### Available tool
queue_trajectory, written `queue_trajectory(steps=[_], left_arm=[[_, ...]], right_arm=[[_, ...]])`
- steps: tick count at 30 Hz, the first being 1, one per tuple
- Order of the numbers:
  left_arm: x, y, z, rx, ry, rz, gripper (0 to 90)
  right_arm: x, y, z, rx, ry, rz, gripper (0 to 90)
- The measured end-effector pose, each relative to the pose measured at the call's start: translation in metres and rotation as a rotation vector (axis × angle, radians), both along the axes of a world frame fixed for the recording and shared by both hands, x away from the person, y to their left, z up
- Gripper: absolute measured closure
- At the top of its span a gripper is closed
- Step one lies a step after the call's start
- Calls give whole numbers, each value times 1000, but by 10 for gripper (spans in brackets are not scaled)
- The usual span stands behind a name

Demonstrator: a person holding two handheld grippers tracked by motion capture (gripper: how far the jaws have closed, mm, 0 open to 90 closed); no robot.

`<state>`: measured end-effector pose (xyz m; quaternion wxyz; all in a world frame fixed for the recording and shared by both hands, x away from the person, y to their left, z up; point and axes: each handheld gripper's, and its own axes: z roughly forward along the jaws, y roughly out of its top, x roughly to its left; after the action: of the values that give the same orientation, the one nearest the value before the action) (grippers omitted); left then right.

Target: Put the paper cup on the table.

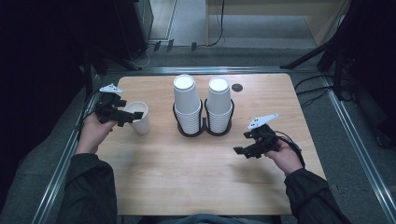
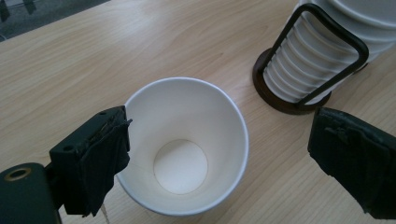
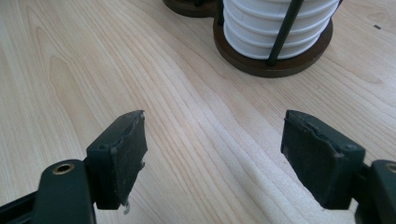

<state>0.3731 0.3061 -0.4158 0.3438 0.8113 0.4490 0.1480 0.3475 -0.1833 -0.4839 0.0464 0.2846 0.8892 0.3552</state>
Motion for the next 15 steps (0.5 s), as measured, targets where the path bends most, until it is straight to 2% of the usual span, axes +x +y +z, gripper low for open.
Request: queue_trajectory(steps=[2,7,12,15], left_arm=[[-1,-2,-1,-2,-10,-20,60],[-5,-7,2,-17,-15,-35,69],[-12,-14,4,8,-31,-30,70],[-17,-19,4,-12,-21,-43,70]], right_arm=[[0,0,0,-2,2,-4,225],[2,2,0,3,0,0,225],[4,3,1,2,-9,-5,225],[5,5,2,6,-11,3,224]])
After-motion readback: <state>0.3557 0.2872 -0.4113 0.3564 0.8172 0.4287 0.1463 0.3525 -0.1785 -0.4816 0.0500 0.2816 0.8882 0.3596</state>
